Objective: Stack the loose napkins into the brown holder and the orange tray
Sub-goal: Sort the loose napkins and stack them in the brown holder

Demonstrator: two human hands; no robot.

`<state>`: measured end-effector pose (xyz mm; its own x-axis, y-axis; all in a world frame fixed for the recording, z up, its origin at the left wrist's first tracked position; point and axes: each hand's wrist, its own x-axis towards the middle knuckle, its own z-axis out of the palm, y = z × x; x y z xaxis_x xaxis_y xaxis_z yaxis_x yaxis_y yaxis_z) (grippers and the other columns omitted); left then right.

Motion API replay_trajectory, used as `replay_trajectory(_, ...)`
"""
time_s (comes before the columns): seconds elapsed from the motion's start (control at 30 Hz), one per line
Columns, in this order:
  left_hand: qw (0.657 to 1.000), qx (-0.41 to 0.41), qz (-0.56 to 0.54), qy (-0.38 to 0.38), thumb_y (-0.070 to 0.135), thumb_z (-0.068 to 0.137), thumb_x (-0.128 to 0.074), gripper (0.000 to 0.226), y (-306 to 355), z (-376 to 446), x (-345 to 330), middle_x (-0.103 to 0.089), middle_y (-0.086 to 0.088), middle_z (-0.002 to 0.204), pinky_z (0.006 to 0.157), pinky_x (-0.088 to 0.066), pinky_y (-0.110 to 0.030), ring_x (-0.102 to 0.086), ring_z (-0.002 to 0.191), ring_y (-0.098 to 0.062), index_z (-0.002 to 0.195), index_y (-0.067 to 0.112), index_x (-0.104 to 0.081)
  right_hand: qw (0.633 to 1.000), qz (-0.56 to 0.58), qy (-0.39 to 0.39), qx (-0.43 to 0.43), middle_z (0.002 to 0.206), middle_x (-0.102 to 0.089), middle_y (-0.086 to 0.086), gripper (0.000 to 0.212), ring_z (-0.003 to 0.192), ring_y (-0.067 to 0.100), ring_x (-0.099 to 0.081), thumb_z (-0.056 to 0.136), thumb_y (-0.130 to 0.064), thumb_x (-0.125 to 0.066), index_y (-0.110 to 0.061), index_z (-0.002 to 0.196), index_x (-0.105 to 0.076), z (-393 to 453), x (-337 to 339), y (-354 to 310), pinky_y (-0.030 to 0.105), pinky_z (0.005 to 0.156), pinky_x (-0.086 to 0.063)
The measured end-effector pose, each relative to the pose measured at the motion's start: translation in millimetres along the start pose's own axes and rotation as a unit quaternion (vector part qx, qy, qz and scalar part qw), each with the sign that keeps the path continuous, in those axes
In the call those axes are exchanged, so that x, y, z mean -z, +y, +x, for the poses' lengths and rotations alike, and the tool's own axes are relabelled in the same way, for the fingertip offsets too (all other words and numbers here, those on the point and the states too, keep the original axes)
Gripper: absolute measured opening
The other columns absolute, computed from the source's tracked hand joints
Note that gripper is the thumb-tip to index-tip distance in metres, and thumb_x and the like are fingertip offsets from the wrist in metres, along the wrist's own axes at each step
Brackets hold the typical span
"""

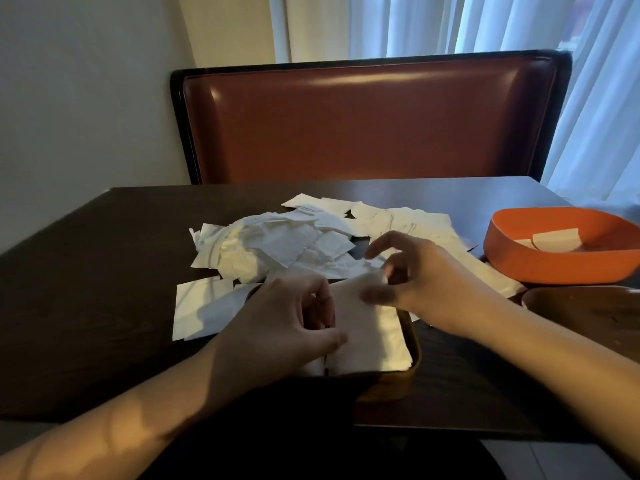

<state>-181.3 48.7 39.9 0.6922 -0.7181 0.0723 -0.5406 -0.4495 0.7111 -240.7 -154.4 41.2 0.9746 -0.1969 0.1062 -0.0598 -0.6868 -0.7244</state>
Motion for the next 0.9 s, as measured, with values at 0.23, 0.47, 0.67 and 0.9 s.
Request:
replay_trajectory(0.23, 0.990, -0.112, 0.080, 0.009, 0.037, 0.075, -0.076, 0.020, -2, 14, 2, -0.066, 0.017, 0.092, 0.076, -0.046, -0.011, -0.059, 0.091, 0.004, 0.083, 0.035, -0.058, 0.974, -0.141, 0.032, 0.175, 0.100, -0.059, -0.016, 0.027, 0.094, -0.001, -0.052, 0.084, -0.033, -0.073, -0.026, 0.107, -0.062, -12, 7, 2, 0.015, 0.077, -0.043)
replay_trajectory(0.47, 0.976, -0.151, 0.136, -0.076, 0.040, 0.073, -0.083, 0.029, 0, 36, -2, -0.065, 0.012, 0.088, 0.072, -0.046, -0.012, -0.058, 0.087, -0.002, 0.089, 0.032, -0.060, 0.947, -0.233, -0.071, 0.209, 0.089, -0.062, -0.015, 0.021, 0.083, 0.002, -0.054, 0.085, -0.048, -0.069, -0.031, 0.097, -0.069, -9, 10, 16, 0.015, 0.088, -0.033)
replay_trajectory(0.67, 0.980, -0.159, 0.061, -0.098, 0.023, 0.077, -0.081, 0.023, -1, 48, 21, -0.071, 0.005, 0.090, 0.078, -0.053, -0.018, -0.067, 0.086, -0.007, 0.093, 0.016, -0.068, 0.967, -0.128, -0.067, 0.209, 0.082, -0.068, -0.014, 0.009, 0.079, -0.003, -0.061, 0.091, -0.033, -0.069, -0.024, 0.093, -0.071, -4, 16, 12, 0.011, 0.073, -0.044)
replay_trajectory(0.9, 0.981, -0.108, 0.130, 0.094, 0.014, 0.083, -0.075, 0.021, -67, 95, 53, -0.070, 0.007, 0.094, 0.076, -0.056, -0.021, -0.064, 0.082, -0.001, 0.091, 0.030, -0.065, 0.988, 0.030, 0.113, 0.098, 0.077, -0.071, -0.014, 0.015, 0.076, 0.013, -0.066, 0.094, -0.029, -0.064, -0.025, 0.082, -0.072, 51, 12, 42, 0.040, 0.078, -0.056)
